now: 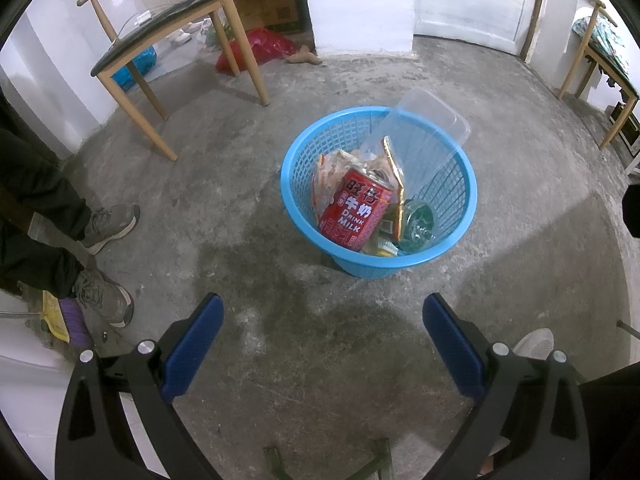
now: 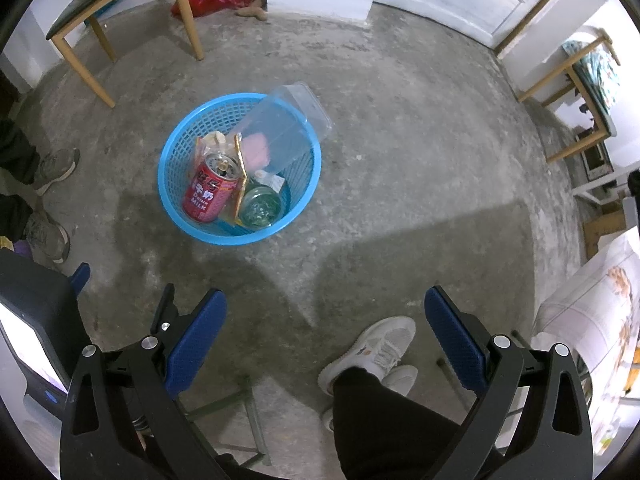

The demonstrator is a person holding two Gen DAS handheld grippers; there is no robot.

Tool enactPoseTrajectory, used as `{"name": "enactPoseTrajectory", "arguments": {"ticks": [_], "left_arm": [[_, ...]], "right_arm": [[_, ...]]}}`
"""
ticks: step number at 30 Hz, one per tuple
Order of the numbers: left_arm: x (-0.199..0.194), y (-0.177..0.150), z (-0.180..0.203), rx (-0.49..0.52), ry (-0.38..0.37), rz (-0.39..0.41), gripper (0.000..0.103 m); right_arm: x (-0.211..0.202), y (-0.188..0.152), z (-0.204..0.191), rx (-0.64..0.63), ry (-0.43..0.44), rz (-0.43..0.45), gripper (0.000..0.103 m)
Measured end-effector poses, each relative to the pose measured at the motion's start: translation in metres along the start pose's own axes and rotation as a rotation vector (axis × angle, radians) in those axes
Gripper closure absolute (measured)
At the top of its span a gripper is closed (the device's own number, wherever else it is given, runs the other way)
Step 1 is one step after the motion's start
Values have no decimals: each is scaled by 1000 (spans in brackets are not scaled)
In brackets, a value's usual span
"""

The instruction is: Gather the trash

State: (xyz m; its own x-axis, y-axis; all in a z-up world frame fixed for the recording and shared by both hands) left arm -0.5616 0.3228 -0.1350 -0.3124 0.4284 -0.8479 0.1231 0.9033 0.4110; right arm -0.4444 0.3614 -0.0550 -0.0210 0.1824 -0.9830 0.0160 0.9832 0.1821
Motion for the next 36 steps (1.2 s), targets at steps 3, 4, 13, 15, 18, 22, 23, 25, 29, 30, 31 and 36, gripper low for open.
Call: {"name": "enactPoseTrajectory", "arguments": {"ticks": [3, 4, 13, 15, 18, 22, 23, 25, 29, 30, 31, 36], "left_arm": [[0, 0, 0, -1, 0, 0, 5], [0, 1, -1, 0, 0, 0, 5], [1, 0, -2, -2, -3, -4, 5], [1, 0, -2, -2, -4, -4, 5], [1, -1, -3, -2, -5, -1, 5], [0, -2, -3, -2, -6, 4, 5], [0, -2, -2, 0, -6, 2, 5], [1, -2, -2, 0, -7, -3, 5], [1, -2, -2, 0, -7, -1, 5], [1, -2, -1, 1, -6, -1, 5], [0, -2, -2, 3, -7, -1, 5], [0, -2, -2, -1, -8, -3, 5]], "right_arm": [[0, 0, 0, 1, 1, -1, 8], [0, 0, 0, 1, 1, -2, 8], [5, -1, 2, 2, -20, -20, 8], [5, -2, 3, 5, -24, -22, 8], [6, -3, 4, 9, -22, -21, 8], [6, -3, 4, 7, -22, -20, 8], [5, -3, 5, 7, -22, -19, 8], [6, -4, 6, 8, -20, -19, 8], [6, -4, 6, 6, -21, -18, 8], [6, -4, 6, 6, -19, -18, 8], [6, -4, 6, 5, -17, -17, 8], [7, -5, 6, 8, -18, -17, 8]]}}
Point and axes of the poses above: each gripper's, at about its wrist camera, not at the fingertips, and x roughly the way its jaws point, z to its right, y to its top, the point moved 4 cm from there along x, roughly the way its jaws point, and after that the axes turned 14 degrees about y, right-handed, at the moved point
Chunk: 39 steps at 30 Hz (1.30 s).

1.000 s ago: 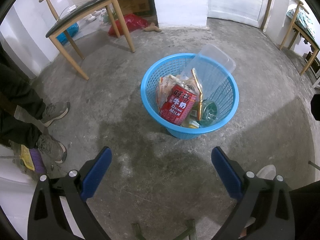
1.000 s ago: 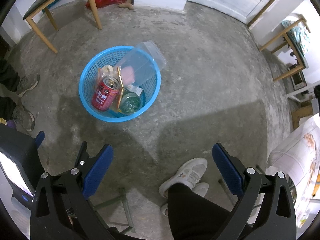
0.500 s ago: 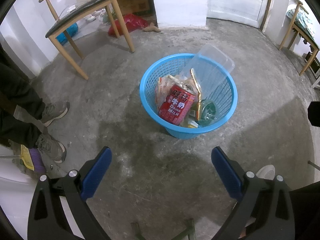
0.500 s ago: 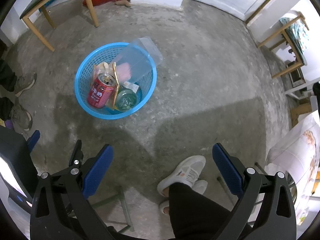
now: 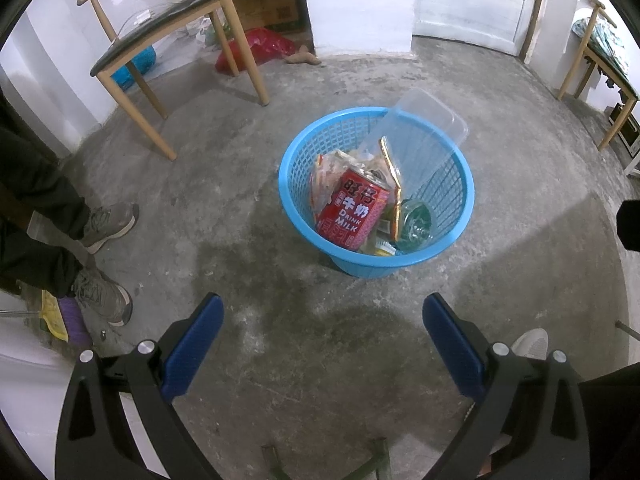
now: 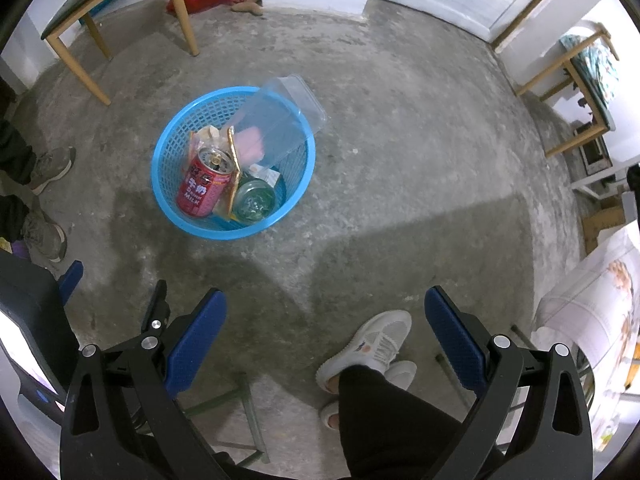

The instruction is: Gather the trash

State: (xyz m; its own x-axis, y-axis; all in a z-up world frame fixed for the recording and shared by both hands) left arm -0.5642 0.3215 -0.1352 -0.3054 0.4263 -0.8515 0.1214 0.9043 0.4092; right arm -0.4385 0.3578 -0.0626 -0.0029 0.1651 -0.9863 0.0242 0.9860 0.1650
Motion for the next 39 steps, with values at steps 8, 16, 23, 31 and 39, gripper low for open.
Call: {"name": "enactPoseTrajectory", "arguments": {"ticks": [8, 16, 23, 31, 39], "left_arm": [[0, 0, 0, 0, 0, -1, 5], [0, 0, 0, -5, 2, -4, 5], [0, 0, 1, -9, 2, -4, 5], [-1, -1, 1, -7, 0, -7, 5], [0, -1, 1, -5, -1, -9, 5]], "right_arm": [[0, 0, 0, -5, 0, 1, 8], [-1, 3, -4, -8, 13, 10, 8], [-2, 6, -10, -19, 8, 9, 8], [-3, 4, -7, -13, 3, 3, 8], [0, 3, -4, -15, -2, -4, 8]]}}
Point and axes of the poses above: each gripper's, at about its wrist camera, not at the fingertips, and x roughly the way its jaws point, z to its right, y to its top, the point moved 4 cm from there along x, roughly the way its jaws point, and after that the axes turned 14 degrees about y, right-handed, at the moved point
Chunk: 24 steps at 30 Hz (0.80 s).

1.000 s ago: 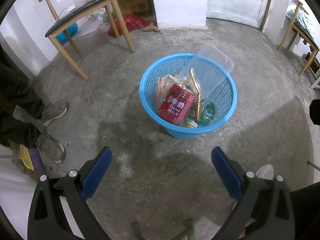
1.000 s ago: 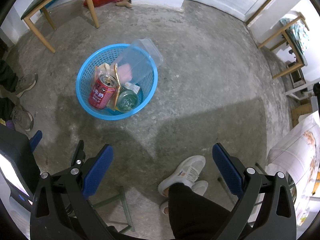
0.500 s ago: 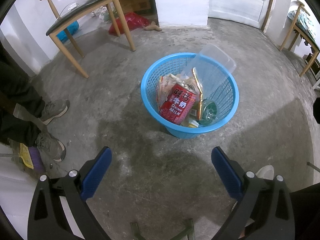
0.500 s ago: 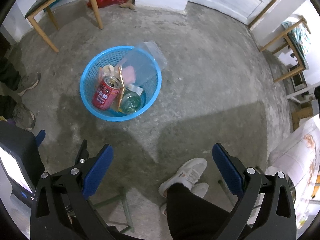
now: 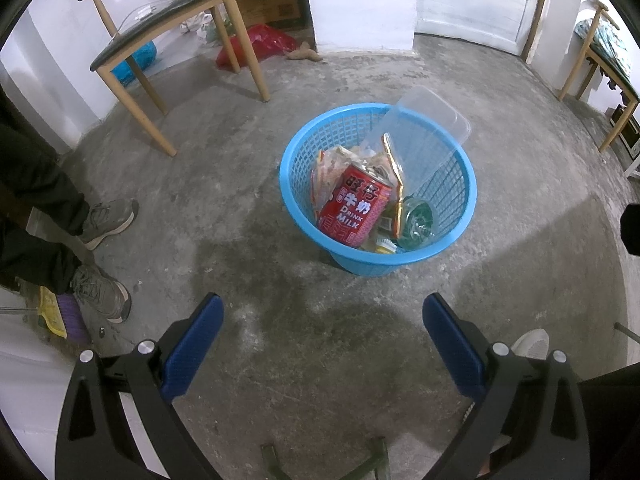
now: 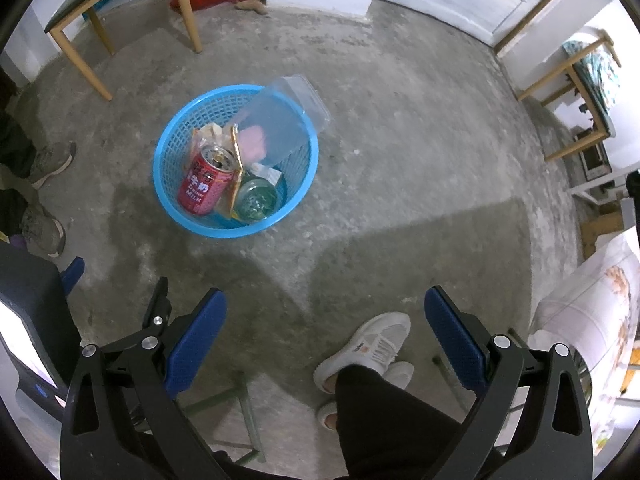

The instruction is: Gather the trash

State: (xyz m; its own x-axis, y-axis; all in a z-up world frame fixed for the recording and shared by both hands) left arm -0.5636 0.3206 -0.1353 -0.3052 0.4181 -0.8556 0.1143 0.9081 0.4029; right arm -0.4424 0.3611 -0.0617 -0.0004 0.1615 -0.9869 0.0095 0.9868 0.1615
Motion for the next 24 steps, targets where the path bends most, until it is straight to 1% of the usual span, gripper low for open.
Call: {"name": "enactPoseTrajectory", "arguments": {"ticks": [24], "left_arm": [[-3, 5, -1, 3, 2, 14, 5]], "right_arm": [[-1, -4, -2, 4, 1, 5, 8]]}}
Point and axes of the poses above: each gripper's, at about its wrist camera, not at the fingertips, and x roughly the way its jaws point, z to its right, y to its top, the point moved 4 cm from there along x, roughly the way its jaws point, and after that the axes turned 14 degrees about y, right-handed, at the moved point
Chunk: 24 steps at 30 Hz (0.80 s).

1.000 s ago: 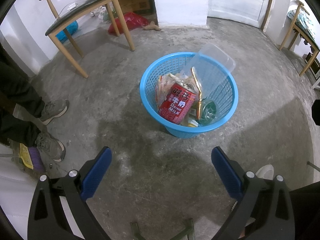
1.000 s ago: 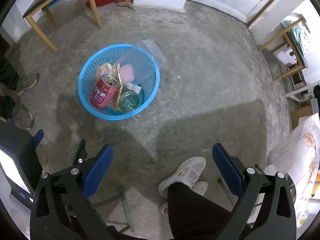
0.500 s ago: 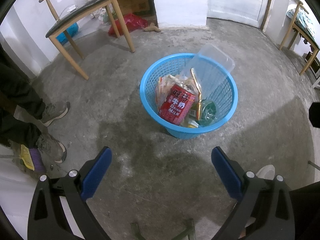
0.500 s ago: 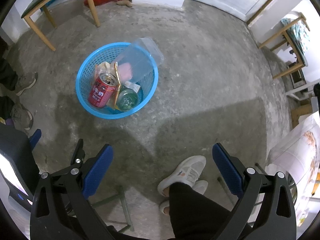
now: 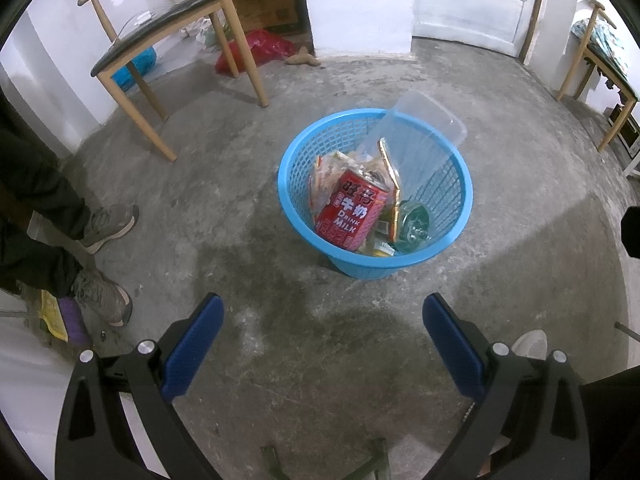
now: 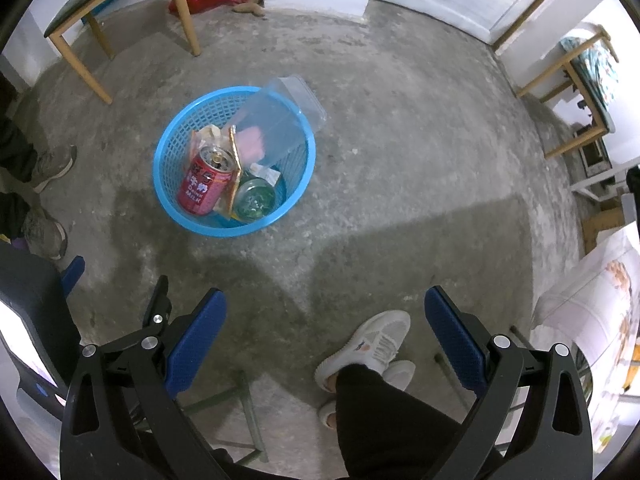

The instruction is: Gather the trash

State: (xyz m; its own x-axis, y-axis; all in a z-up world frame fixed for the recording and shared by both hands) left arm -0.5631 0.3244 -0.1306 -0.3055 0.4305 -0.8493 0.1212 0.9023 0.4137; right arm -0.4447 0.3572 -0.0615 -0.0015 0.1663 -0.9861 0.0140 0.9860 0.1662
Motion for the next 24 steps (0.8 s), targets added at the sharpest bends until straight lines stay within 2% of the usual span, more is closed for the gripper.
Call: {"name": "enactPoseTrajectory", "arguments": {"ticks": [24], "left_arm": [[1, 0, 1, -3, -1, -2, 5]], "right_arm": [[-1, 3, -1, 0, 3, 1, 8]]}}
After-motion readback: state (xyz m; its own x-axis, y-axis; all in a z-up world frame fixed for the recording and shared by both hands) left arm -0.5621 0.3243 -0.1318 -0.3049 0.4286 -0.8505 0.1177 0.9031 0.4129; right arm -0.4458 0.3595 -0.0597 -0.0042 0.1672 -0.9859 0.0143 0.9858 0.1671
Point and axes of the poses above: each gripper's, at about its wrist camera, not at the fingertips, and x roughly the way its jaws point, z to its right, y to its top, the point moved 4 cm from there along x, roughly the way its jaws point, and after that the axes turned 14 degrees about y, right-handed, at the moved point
